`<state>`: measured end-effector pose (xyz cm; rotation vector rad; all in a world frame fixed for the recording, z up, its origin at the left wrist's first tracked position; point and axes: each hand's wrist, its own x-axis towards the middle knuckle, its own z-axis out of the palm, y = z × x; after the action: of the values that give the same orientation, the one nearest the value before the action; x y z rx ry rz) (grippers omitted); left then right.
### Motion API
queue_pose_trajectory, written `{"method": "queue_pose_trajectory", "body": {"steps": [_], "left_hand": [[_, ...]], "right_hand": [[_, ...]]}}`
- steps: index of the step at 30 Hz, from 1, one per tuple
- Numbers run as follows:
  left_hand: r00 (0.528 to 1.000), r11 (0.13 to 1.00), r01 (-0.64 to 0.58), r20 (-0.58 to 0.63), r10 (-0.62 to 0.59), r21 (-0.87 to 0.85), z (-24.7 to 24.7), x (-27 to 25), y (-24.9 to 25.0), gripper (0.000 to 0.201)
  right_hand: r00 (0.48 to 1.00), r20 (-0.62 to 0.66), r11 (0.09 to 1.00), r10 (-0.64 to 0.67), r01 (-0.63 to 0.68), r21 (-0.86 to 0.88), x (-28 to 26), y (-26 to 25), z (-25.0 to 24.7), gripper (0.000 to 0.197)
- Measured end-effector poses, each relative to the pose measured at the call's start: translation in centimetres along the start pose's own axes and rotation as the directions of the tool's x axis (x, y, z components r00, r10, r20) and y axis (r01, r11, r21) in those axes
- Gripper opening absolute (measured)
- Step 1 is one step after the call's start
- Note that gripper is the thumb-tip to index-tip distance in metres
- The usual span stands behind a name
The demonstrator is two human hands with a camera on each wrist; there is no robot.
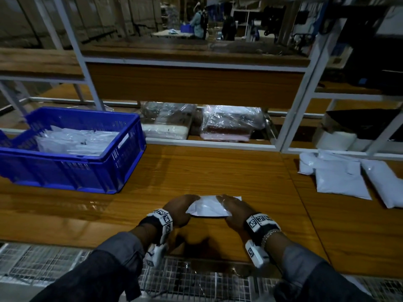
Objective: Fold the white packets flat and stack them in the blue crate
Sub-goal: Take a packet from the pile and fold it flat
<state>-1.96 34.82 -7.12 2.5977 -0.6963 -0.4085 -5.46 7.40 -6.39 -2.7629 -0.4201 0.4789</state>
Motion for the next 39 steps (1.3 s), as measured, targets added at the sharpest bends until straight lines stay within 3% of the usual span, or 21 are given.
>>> {"method": "queue_pose_trajectory", "body": {"steps": [3,5,8,10,13,16,19,21,22,24,27,31,37,39], "left_hand": [[1.0,0.989,-0.016,-0.02,0.013,-0.147,-2.4,0.3,0.2,0.038],[0.989,0.957,0.039,-0.126,-0.078,-0.288,-3.9,0.0,0.0,0.026],[0.939,0.878,0.11,-0.241,-0.245,-0.465,-4.5,-0.5,-0.8,0.013],[0.919,0.86,0.137,-0.261,-0.296,-0.491,-3.9,-0.7,-1.2,0.018],[0.885,0.819,0.241,-0.23,-0.406,-0.52,-2.1,-0.6,-1.3,0.041],[0.851,0.818,0.311,-0.241,-0.466,-0.484,-0.1,-0.8,-1.5,0.048],[0.805,0.881,0.335,-0.384,-0.452,-0.333,1.2,-1.1,-1.0,0.052],[0.792,0.934,0.29,-0.496,-0.357,-0.209,1.5,-1.2,0.2,0.048],[0.796,0.954,0.263,-0.526,-0.3,-0.145,1.5,-1.1,0.9,0.045],[0.851,0.981,0.195,-0.493,-0.181,-0.023,2.0,-0.9,2.4,0.046],[0.938,0.981,0.192,-0.297,-0.179,0.017,4.2,0.0,3.9,0.05],[0.932,0.948,0.314,-0.204,-0.3,0.04,5.9,0.8,3.7,0.053],[0.946,0.946,0.269,-0.236,-0.224,0.179,6.4,1.2,3.2,0.068],[0.948,0.95,0.261,-0.232,-0.218,0.171,7.1,1.5,2.8,0.057]], "right_hand": [[0.999,-0.008,0.994,0.038,-0.037,0.107,0.6,0.3,-2.4,0.047],[0.994,-0.073,0.984,0.081,-0.068,0.164,1.0,1.0,-4.1,0.026],[0.975,-0.139,0.936,0.171,-0.117,0.332,0.0,0.9,-6.3,0.04],[0.973,-0.106,0.913,0.204,-0.15,0.379,-0.4,0.6,-6.4,0.044],[0.968,-0.065,0.893,0.243,-0.197,0.404,0.4,0.7,-5.3,0.059],[0.967,-0.055,0.928,0.25,-0.224,0.298,0.9,0.8,-3.2,0.061],[0.946,-0.224,0.972,0.234,-0.234,0.028,0.9,0.9,-1.2,0.056],[0.926,-0.32,0.976,0.201,-0.219,-0.02,0.9,0.2,-0.4,0.054],[0.925,-0.34,0.982,0.171,-0.187,-0.014,1.0,-0.5,-0.2,0.051],[0.936,-0.34,0.994,0.095,-0.109,-0.021,1.3,-2.1,0.3,0.046],[0.973,-0.228,0.998,-0.024,0.01,-0.064,2.1,-4.1,1.6,0.049],[0.991,-0.128,0.995,0.04,-0.051,-0.086,3.5,-5.1,3.4,0.054],[0.986,-0.128,0.991,0.103,-0.113,-0.074,4.5,-4.6,5.1,0.059],[0.982,-0.155,0.991,0.112,-0.122,-0.058,4.7,-4.4,5.7,0.06]]}}
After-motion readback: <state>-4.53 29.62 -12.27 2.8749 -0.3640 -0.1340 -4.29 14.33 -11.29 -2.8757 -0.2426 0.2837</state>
